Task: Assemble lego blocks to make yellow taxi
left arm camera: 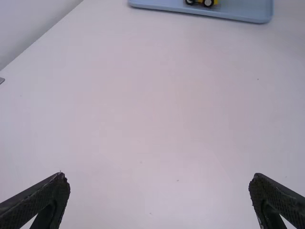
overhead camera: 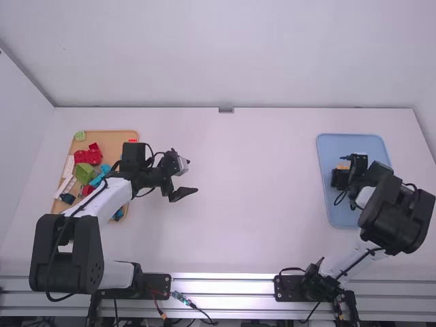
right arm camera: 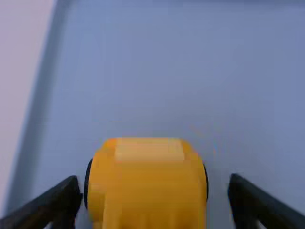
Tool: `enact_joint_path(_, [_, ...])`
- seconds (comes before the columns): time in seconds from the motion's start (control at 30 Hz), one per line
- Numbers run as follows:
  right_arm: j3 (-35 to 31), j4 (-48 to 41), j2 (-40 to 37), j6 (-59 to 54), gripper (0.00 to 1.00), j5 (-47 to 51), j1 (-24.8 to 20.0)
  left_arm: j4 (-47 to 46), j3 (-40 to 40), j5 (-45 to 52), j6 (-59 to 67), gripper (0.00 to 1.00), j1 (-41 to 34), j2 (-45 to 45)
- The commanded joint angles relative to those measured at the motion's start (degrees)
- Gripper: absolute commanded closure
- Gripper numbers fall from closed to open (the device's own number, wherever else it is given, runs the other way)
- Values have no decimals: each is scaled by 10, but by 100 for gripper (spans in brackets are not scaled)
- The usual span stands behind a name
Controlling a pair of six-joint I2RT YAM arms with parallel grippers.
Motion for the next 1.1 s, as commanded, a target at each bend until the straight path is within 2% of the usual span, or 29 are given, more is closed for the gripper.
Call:
enact_joint_path(0.0, [23, -16, 0, 8, 1, 9, 2, -2, -6, 10, -2, 1, -1, -13])
enact_joint_path(0.13, [44, -85, -17, 20, 1, 21, 1, -2, -6, 11, -7, 1, -1, -13])
enact_joint_path(0.23, [70, -175, -54, 54, 1, 56, 8, 24, -6, 2, -102, 1, -1, -13])
enact_joint_path(0.4, [127, -344, -134, 55, 1, 110, 42, 104, -6, -142, -322, 1, -2, -15])
enact_joint_path(0.6, [183, -468, -206, 82, 1, 130, 98, 135, -4, -260, -470, 1, -2, -33])
enact_joint_path(0.7, [205, -523, -240, 134, 1, 137, 138, 80, 11, -350, -530, 1, -2, -60])
enact_joint_path(0.77, [209, -539, -248, 149, 1, 144, 153, 54, 20, -373, -544, 1, -2, -68])
enact_joint_path(0.83, [216, -574, -263, 174, 1, 171, 195, -31, 49, -438, -610, 1, -6, -94])
enact_joint_path(0.87, [216, -576, -263, 175, 1, 173, 198, -40, 52, -443, -617, 1, -6, -97])
enact_joint_path(0.93, [216, -604, -273, 193, 1, 189, 240, -106, 74, -485, -635, 1, -5, -118])
enact_joint_path(1.07, [216, -620, -275, 202, 1, 189, 296, -156, 83, -497, -634, 1, -5, -146])
